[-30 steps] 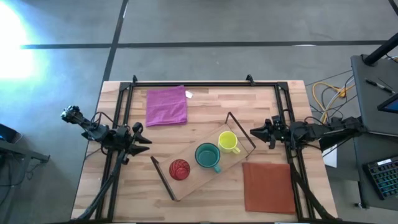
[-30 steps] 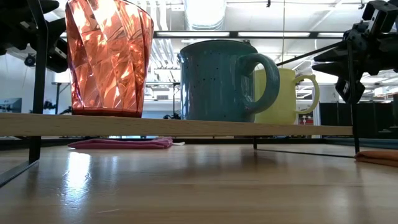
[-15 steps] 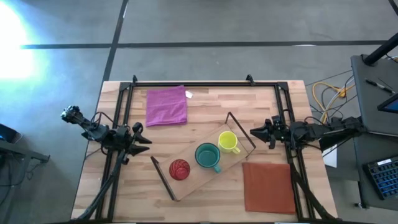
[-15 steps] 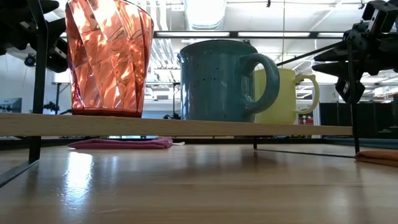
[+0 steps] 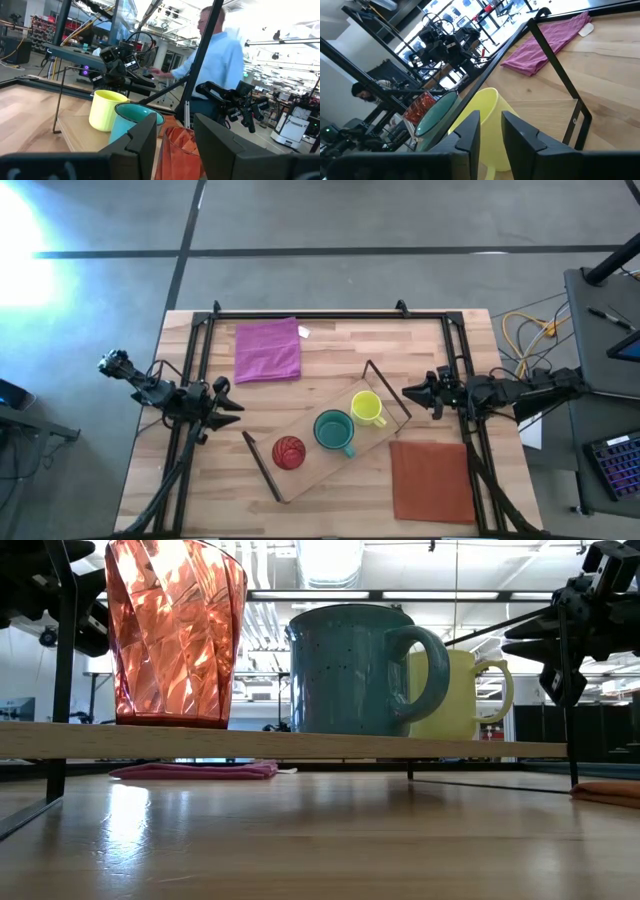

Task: Stack small to large cups/mugs on shelf
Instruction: Return to Home Position

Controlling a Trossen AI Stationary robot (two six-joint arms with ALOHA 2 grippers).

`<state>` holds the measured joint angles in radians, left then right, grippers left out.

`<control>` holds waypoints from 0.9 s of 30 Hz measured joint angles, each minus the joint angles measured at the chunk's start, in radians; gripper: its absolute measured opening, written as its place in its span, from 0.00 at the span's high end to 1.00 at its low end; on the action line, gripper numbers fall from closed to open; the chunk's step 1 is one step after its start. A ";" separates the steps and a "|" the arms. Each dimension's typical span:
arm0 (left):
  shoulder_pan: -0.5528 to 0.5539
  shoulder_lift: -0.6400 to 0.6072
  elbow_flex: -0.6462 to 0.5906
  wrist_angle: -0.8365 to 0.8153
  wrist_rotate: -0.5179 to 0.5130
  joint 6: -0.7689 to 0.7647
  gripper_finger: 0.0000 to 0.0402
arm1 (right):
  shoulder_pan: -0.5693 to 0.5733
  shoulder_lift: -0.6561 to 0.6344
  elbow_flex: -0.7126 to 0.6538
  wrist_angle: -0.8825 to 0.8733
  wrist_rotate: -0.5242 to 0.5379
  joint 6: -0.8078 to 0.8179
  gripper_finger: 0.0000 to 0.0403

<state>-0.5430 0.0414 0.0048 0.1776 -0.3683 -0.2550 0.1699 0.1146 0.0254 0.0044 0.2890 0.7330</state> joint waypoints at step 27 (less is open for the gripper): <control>0.000 0.000 0.000 0.000 0.000 0.000 0.71 | 0.000 0.000 0.000 0.000 0.000 0.000 0.80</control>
<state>-0.5430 0.0414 0.0048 0.1776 -0.3679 -0.2550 0.1699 0.1145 0.0254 0.0044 0.2890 0.7330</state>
